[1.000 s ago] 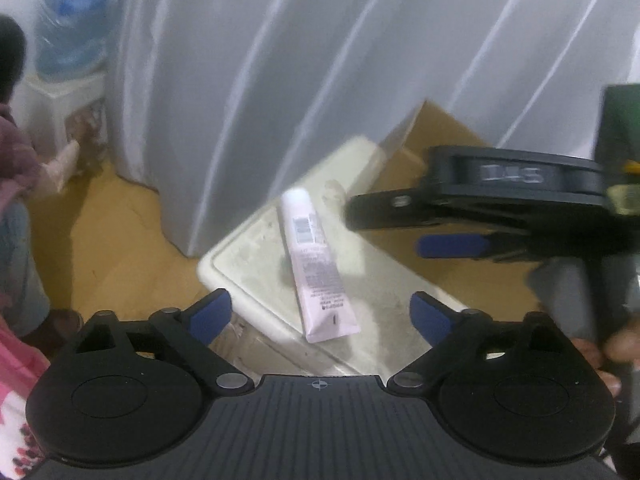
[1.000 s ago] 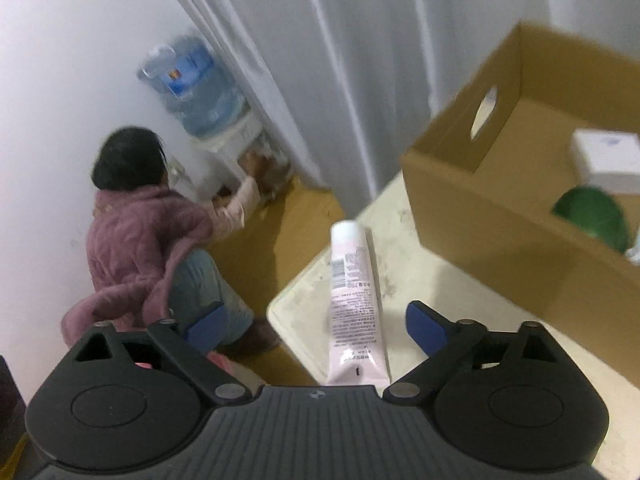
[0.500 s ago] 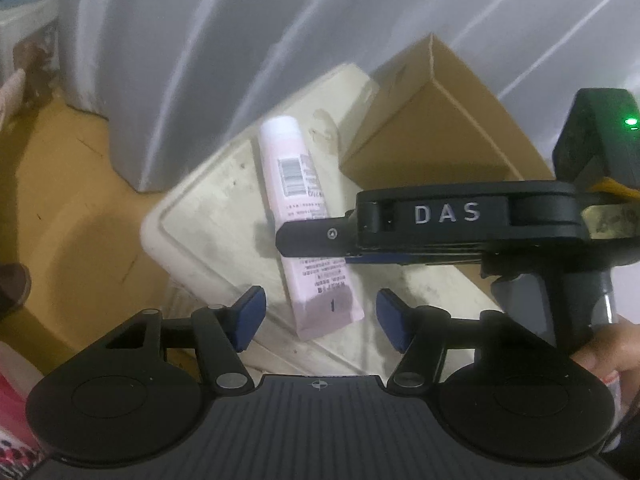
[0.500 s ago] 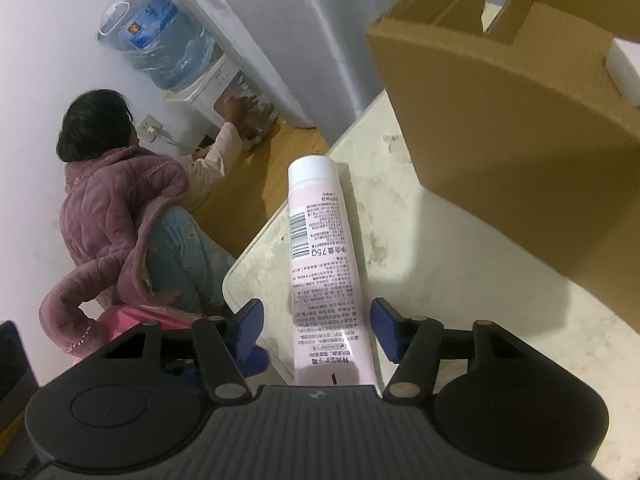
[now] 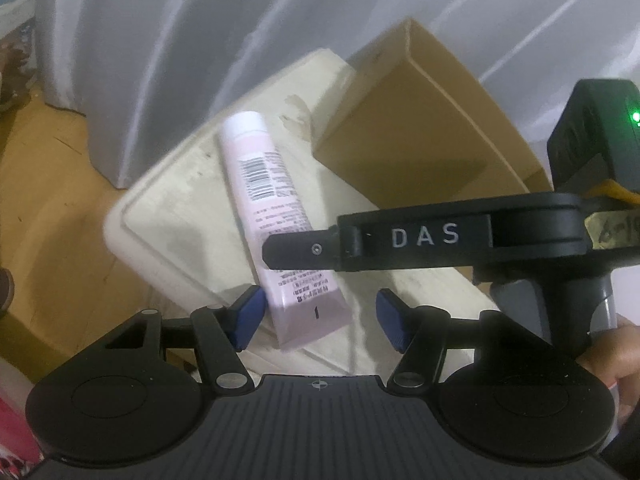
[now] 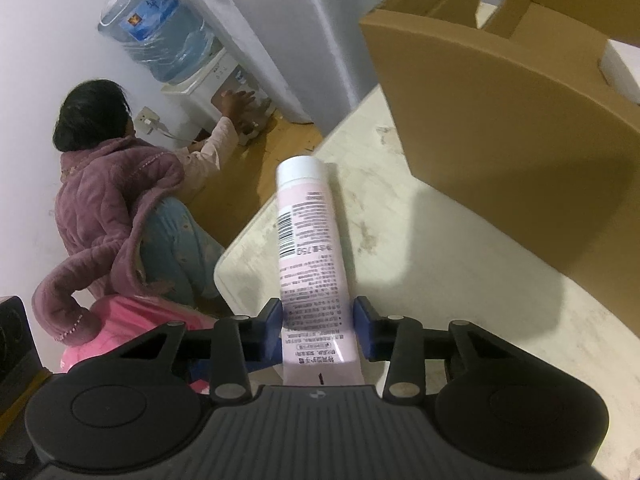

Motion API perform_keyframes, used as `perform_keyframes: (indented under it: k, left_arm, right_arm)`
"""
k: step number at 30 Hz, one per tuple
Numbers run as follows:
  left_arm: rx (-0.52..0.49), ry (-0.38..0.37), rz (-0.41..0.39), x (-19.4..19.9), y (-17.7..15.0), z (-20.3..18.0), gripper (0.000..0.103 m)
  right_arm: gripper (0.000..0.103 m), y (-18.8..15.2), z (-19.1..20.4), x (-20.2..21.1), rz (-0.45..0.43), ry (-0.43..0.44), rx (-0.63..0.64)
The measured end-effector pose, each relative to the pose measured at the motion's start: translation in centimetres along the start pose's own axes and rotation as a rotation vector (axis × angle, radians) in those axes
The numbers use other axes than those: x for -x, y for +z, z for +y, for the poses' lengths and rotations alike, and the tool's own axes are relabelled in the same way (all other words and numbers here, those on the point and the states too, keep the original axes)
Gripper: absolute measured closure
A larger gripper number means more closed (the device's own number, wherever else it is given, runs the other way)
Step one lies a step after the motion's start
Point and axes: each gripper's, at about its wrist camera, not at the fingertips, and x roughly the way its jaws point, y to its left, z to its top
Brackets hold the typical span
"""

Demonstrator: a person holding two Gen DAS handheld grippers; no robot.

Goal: Organize objects
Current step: 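Lower the open right gripper around the white-and-pink tube on the table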

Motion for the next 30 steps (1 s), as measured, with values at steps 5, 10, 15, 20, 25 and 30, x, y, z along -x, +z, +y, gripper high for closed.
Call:
perform_keyframes:
  k: [5, 10, 15, 20, 25, 30]
  left_arm:
    - [-0.007, -0.006, 0.022, -0.1, -1.1, -1.5, 0.041]
    - [-0.019, -0.02, 0.056, -0.4, -2.3, -3.3, 0.041]
    - [-0.043, -0.024, 0.093, -0.9, -3.4, -6.0, 0.041]
    - [-0.074, -0.07, 0.108, -1.5, -4.0, -8.9, 0.043]
    - [-0.096, -0.077, 0.139, -2.6, -5.1, -11.4, 0.043]
    - [-0.115, -0.042, 0.117, -1.8, -5.6, -11.9, 0.042]
  right_arm:
    - [0.06, -1.3, -0.7, 0.9, -0.002, -0.02, -0.007]
    - [0.06, -3.0, -2.2, 2.3, -0.006, -0.027, -0.032]
    - [0.06, -4.7, -4.1, 3.9, -0.015, -0.023, -0.068]
    - [0.061, -6.6, -6.6, 5.4, -0.012, 0.009, -0.12]
    - [0.063, -8.4, -9.2, 6.9, -0.026, 0.049, -0.185]
    - [0.063, -9.3, -10.7, 7.9, -0.05, 0.076, -0.23]
